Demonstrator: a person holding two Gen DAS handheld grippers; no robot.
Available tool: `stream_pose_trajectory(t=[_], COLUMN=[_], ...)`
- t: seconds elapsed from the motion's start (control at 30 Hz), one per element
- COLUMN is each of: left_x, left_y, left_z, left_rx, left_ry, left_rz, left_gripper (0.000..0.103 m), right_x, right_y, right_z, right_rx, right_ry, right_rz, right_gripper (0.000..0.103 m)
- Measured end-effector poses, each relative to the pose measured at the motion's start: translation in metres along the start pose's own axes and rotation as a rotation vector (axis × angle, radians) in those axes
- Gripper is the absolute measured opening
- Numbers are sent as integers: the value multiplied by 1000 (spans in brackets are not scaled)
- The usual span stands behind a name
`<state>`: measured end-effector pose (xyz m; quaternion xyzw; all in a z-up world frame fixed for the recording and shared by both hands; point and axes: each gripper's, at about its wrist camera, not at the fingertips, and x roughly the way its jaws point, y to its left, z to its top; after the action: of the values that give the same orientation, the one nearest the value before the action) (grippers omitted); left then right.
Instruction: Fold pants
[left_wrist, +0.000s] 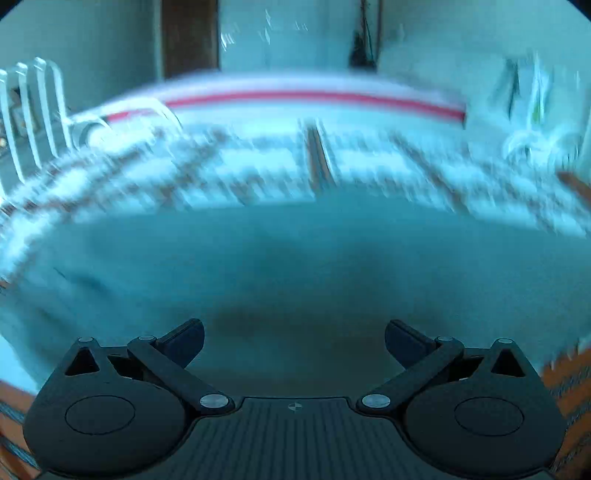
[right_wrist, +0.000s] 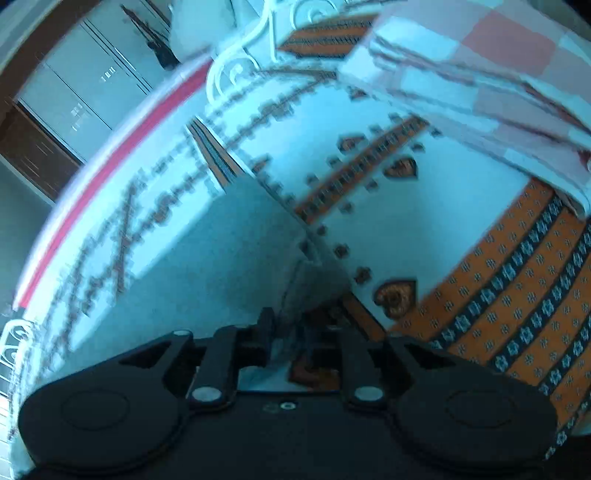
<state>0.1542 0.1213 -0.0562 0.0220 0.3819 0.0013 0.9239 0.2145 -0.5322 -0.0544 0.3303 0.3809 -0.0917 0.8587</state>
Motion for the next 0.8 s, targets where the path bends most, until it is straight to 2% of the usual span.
stream_pose_trajectory(t=[0.03,0.07,0.17,0.27,0.37,0.47,0.57,0.67,0.73,0.8], left_x=[7,5,-2,-13,-13,-11,-11,-10,-6,-4], left_y=[-9,-10,-17,-42,-88,-144,-207,-259,-283,-301], left_z=[-9,-12,1,6,9,13,16,19,17,12], left_rx=[4,-38,-130,-161,-134,-126,-86,-46,-25,28], left_ry=[-9,-51,-72,-137,-144,-122,-102,-60,-16,-2], left_rz=[44,61,90,4,-56,-136,-188,-221,-224,-169], left_gripper=[103,103,103,103,103,103,103,103,103,103], right_x=[-3,-6,-15,-14,-12,-11,-6,-9,-11,-14], right_y=[-2,-6,-16,-22,-26,-21,-14,-12,-16,-21], right_z=[0,-1,-4,-7,-7,-9,-13,-13,-12,-10], right_rx=[23,52,108,120,161,158,125,113,132,151], right_ry=[-3,-1,6,36,47,48,69,45,29,16], right_rz=[1,10,74,90,134,158,154,140,134,135], right_gripper=[24,29,29,30,30,30,29,28,27,27])
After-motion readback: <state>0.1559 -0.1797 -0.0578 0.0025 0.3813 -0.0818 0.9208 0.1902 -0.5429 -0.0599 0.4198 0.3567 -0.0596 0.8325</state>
